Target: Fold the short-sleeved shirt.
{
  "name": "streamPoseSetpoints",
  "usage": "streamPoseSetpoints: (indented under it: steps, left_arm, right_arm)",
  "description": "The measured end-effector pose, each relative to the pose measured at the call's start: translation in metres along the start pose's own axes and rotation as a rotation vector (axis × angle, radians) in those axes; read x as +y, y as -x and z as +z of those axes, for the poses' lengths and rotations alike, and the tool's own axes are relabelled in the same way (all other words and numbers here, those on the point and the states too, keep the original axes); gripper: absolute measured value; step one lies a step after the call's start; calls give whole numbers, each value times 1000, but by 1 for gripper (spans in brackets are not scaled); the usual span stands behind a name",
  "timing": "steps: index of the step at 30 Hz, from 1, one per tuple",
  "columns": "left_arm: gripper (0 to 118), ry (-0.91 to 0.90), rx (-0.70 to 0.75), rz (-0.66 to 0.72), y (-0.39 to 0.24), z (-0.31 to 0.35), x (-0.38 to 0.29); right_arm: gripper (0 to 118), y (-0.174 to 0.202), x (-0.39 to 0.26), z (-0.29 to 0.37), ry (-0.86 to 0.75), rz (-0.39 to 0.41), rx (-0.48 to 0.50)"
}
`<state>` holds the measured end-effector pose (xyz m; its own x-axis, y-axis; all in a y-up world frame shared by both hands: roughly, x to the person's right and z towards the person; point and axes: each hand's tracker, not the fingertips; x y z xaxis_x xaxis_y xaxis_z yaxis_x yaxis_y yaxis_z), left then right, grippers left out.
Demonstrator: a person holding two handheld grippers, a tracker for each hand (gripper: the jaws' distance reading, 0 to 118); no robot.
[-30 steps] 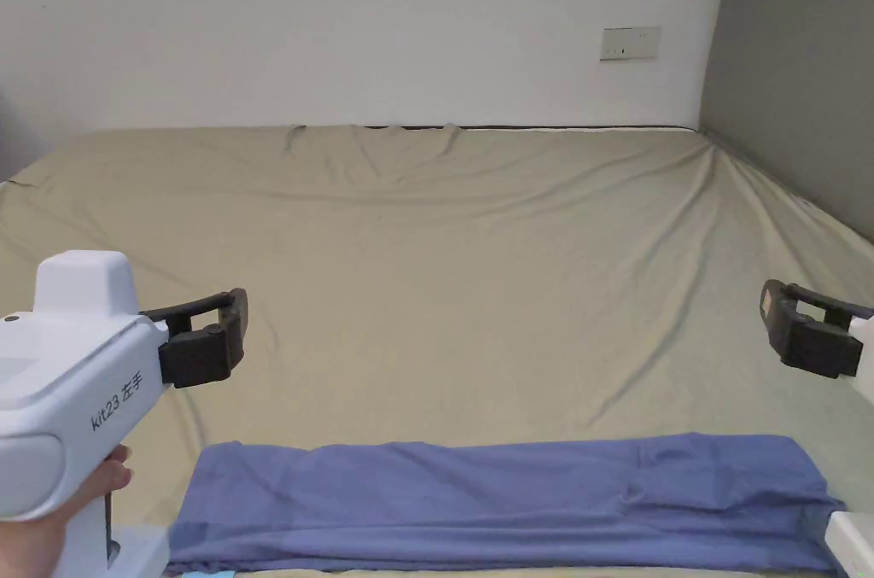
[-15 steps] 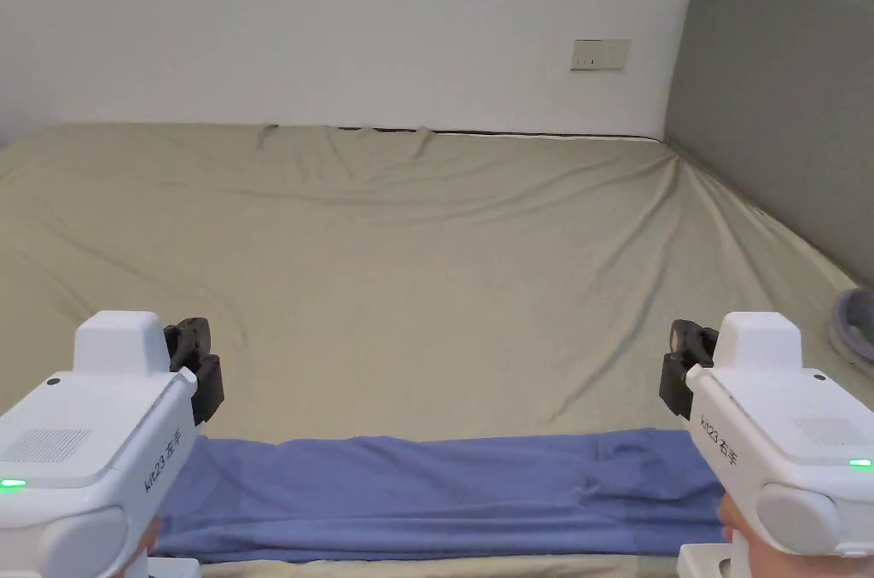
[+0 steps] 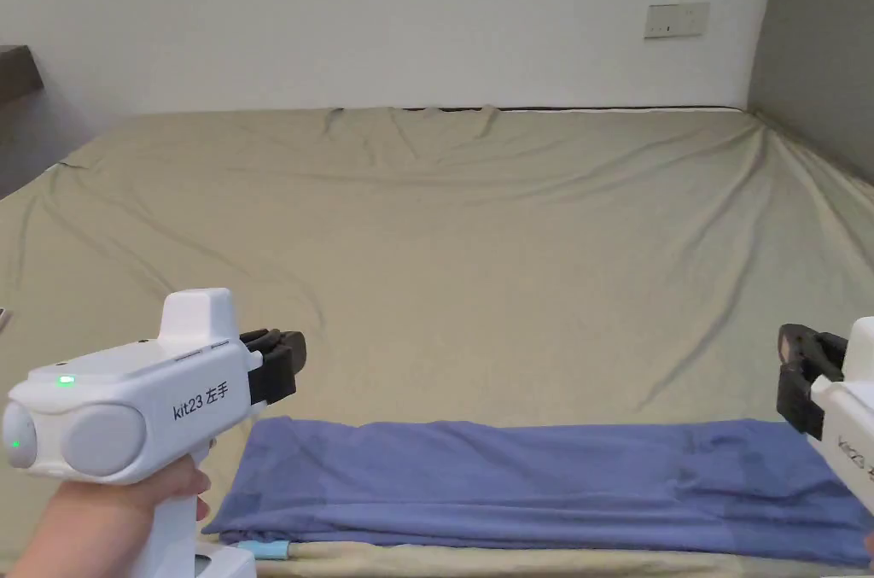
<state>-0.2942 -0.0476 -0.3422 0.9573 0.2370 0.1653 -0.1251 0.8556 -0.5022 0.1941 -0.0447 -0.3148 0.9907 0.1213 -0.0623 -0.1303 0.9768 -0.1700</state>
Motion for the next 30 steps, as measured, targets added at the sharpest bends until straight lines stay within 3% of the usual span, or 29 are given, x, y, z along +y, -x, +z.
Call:
streamPoseSetpoints:
  steps: [1, 2, 4, 5, 11, 17, 19, 23, 25, 26, 27, 28, 29, 30]
  left_arm:
    - [8, 101, -73, 32, 21, -7, -1]
    - [33, 168, -111, 72, 37, -9, -4]
    - [107, 234, -95, 109, 75, -16, -11]
    - [118, 271, -107, 158, 93, -20, -15]
    - [117, 445, -327, 543, 172, -51, -42]
    - [118, 573, -450, 617, 169, -99, -79]
    - [118, 478, -564, 661, 166, -107, -78]
    - [118, 474, -607, 793, 162, -131, -78]
    - [116, 509, -630, 730, 151, -135, -74]
    - [109, 543, -648, 666, 144, -136, -72]
    - [90, 590, -616, 604, 134, -137, -73]
    - [49, 636, -570, 552, 125, -142, -78]
    - [19, 679, -502, 486, 117, -148, -82]
    - [16, 700, -464, 453, 121, -157, -84]
  right_arm:
    - [0, 0, 0, 0, -1, 1, 6]
    - [0, 0, 1, -1, -1, -9, 17]
    - [0, 6, 4, 1, 2, -22, 33]
    - [0, 8, 5, 0, 6, -22, 39]
    - [0, 26, 4, -13, 40, 7, 65]
    - [0, 30, -3, -38, 138, -83, 69]
    - [0, 31, -4, -43, 141, -87, 80]
    - [0, 36, -6, -52, 173, -107, 100]
    - [0, 41, -7, -54, 183, -102, 108]
    - [0, 43, -8, -54, 187, -94, 115]
    - [0, 45, -8, -54, 196, -81, 128]
    - [0, 48, -9, -54, 206, -60, 144]
    - [0, 51, -10, -53, 210, -39, 151]
    - [0, 54, -11, -52, 211, -21, 153]
